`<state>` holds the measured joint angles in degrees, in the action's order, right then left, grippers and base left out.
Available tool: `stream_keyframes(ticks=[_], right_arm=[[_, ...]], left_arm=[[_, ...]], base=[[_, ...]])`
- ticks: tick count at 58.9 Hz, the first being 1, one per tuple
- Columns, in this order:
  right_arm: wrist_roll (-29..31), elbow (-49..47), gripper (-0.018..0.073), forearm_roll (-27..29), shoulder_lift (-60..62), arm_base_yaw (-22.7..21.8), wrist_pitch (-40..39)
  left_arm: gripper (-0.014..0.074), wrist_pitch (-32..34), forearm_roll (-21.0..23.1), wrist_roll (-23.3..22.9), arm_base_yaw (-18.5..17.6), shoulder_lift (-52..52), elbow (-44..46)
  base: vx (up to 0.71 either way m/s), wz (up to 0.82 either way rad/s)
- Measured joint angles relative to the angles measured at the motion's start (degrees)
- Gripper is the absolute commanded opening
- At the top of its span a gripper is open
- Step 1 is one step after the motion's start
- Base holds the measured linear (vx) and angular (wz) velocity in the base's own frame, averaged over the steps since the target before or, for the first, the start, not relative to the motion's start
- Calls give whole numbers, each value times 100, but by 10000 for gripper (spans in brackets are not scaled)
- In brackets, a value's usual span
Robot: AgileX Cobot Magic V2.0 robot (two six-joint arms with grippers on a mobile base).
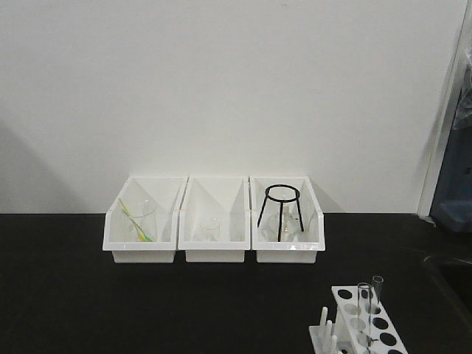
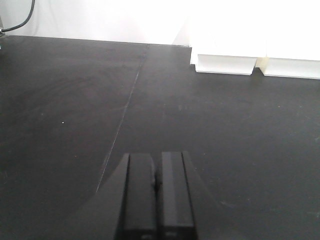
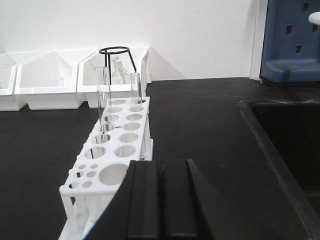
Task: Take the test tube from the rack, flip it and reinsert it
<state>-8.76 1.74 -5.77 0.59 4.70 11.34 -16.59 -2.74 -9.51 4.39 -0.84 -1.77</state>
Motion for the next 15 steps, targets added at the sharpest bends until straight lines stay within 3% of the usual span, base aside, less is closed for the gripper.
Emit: stream_keyframes(ticks=[15], right_arm=[[0,2,-12,0,0,0,0]], left_arm=[[-6,0,0,0,0,0,0]], base=[[0,0]])
